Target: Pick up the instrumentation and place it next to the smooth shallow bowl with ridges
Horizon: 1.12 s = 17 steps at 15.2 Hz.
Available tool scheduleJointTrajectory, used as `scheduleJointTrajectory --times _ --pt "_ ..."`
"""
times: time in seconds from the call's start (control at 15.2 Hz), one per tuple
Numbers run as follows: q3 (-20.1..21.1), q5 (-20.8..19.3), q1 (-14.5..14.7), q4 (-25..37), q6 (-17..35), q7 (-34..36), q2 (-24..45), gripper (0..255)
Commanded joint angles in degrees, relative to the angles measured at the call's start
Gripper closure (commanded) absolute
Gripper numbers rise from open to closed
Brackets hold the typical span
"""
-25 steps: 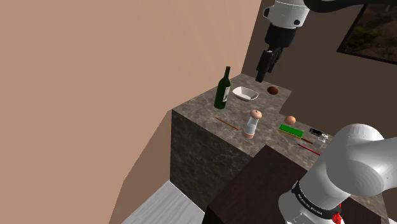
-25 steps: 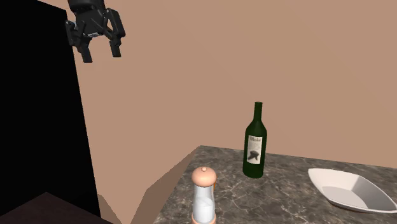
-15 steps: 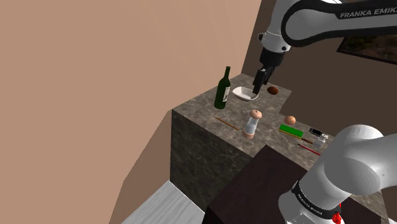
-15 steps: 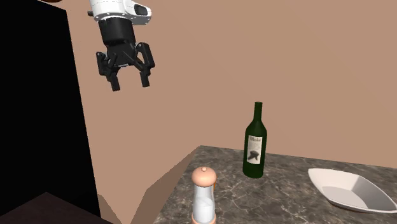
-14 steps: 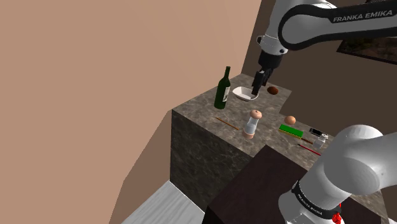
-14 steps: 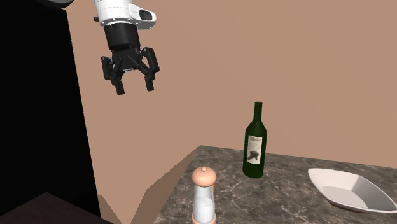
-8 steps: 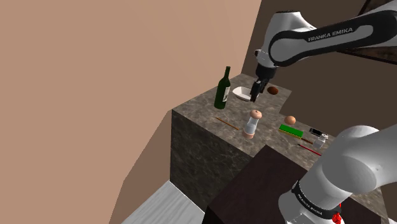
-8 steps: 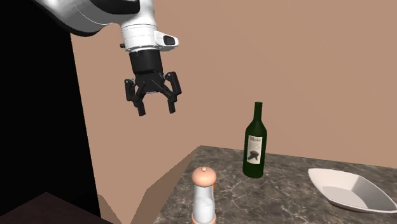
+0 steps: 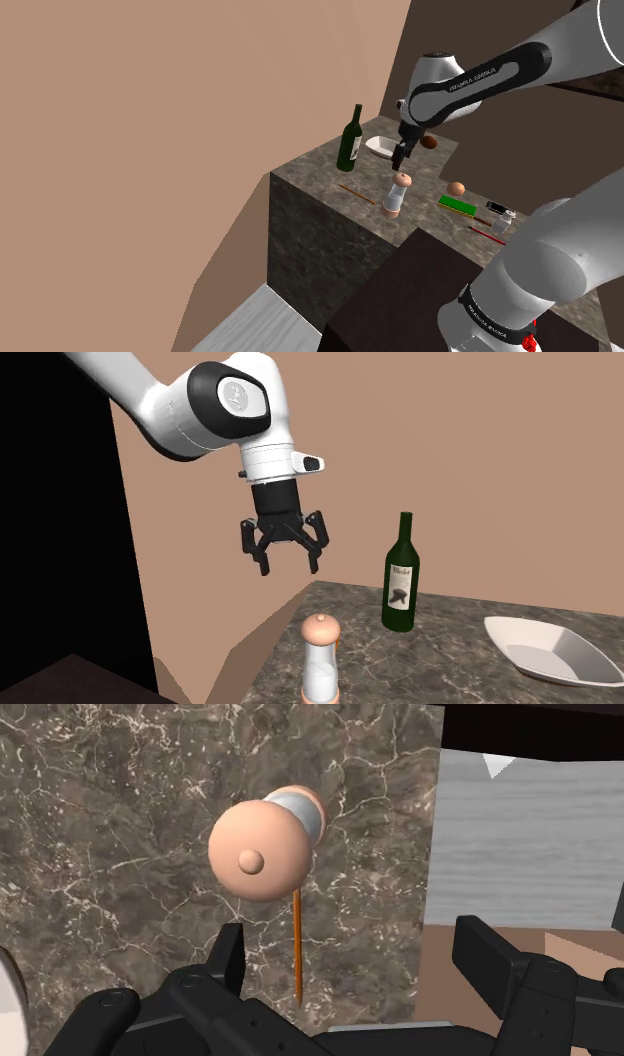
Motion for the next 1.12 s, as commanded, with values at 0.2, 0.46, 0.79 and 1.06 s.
scheduleJointTrajectory --times 0.2,0.46,0.79,1.06 --pt "-3.88 1.26 -0.93 2.75 8.68 -4.39 11.01 0" --pt "-4.69 2.45 -1.20 3.11 12.64 -5.79 15.32 0" --pt "-4.96 3.69 -1.41 2.84 16.65 -6.70 19.10 0" --pt "-4.96 3.69 -1.42 2.84 16.65 -6.70 19.10 0"
